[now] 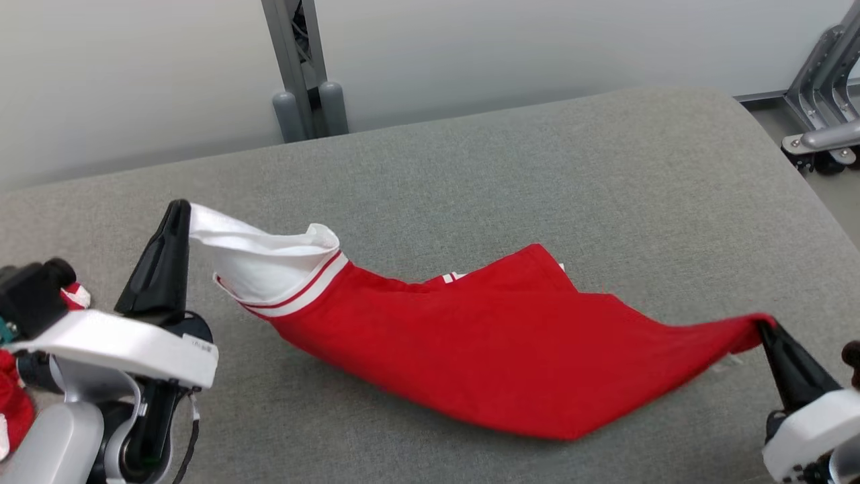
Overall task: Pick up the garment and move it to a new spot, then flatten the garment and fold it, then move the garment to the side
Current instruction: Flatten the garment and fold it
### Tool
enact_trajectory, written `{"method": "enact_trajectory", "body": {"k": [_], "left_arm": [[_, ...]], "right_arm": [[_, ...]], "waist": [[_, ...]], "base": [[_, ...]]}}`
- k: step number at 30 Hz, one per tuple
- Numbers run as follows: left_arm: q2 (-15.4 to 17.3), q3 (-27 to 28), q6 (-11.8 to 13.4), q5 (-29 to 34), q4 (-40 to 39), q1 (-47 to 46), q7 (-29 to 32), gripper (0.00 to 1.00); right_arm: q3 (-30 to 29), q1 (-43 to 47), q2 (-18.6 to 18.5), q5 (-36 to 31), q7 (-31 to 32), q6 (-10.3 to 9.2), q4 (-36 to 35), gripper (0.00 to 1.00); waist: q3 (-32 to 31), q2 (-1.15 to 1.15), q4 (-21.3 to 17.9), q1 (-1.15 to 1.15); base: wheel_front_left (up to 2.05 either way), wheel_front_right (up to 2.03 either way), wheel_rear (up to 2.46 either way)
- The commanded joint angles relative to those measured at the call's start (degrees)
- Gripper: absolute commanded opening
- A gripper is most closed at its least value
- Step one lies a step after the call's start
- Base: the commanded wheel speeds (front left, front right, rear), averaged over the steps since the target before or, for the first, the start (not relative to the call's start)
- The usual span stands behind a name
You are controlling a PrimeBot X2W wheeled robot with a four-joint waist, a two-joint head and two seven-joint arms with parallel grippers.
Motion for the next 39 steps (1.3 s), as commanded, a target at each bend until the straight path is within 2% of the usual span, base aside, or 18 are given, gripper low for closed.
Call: {"method": "enact_trajectory", "body": {"k": [1, 5, 6, 7, 8, 12, 16, 19, 30, 39], "left_arm": [[0.7, 0.7, 1.4, 0.7, -2.3, 2.8, -0.6, 0.00], [1.1, 1.6, 3.2, 1.2, -5.2, 6.3, -1.6, 0.00], [1.0, 1.9, 3.6, 1.1, -5.8, 7.3, -1.8, 0.00], [1.2, 2.1, 4.0, 1.3, -6.2, 8.1, -2.0, 0.00], [1.5, 2.3, 4.4, 1.7, -6.6, 8.7, -2.3, 0.00], [2.0, 2.7, 5.8, 3.2, -7.3, 10.2, -2.9, 0.00], [2.4, 2.5, 6.6, 4.6, -7.0, 10.4, -3.6, 0.00], [1.9, 1.8, 6.8, 5.1, -6.8, 10.1, -3.8, 0.00], [0.0, -1.2, 6.1, 5.8, -5.8, 8.4, -3.9, 0.00], [-0.8, -2.5, 5.7, 5.8, -5.5, 7.1, -3.8, 0.00]], "right_arm": [[0.4, 2.3, -1.5, 2.0, 1.5, -0.02, -0.9, 0.00], [1.3, 5.9, -1.9, 5.1, 5.2, -0.01, -1.2, 0.00], [1.5, 6.6, -2.4, 5.7, 6.5, -0.02, -1.1, 0.27], [1.4, 7.1, -2.7, 6.2, 7.7, -0.02, -1.1, 0.69], [1.3, 7.4, -2.9, 6.5, 8.8, -0.02, -1.2, 1.00], [-2.1, 6.3, -3.0, 3.6, 11.2, -0.02, -2.7, 1.00], [-4.3, 1.4, -0.6, -0.8, 11.7, -0.01, -3.6, 1.00], [-2.0, -4.3, 3.0, -0.6, 12.2, -0.01, -1.6, 1.00], [10.8, -28.5, 6.1, 2.9, 15.6, -0.01, 22.8, 1.00], [17.4, -40.9, 6.5, 2.2, 19.0, -0.02, 40.8, 1.00]], "waist": [[1.8, 0.00, 0.5, 0.00], [2.9, 0.00, 1.2, 0.00], [3.1, 0.00, 1.4, 0.00], [3.4, 0.00, 1.7, 0.00], [3.5, 0.00, 1.9, 0.00], [3.7, 0.00, 3.0, 0.00], [3.9, 0.00, 4.2, 0.00], [4.2, 0.00, 5.1, 0.00], [5.8, 0.00, 9.0, 0.00], [8.1, 0.00, 11.2, 0.00]], "base": [[0.00, 0.00, 0.00], [0.00, 0.00, 0.00], [0.00, 0.00, 0.00], [0.00, 0.00, 0.00], [0.00, 0.00, 0.00], [0.00, 0.00, 0.00], [0.00, 0.00, 0.00], [0.00, 0.00, 0.00], [0.00, 0.00, 0.00], [0.00, 0.00, 0.00]]}}
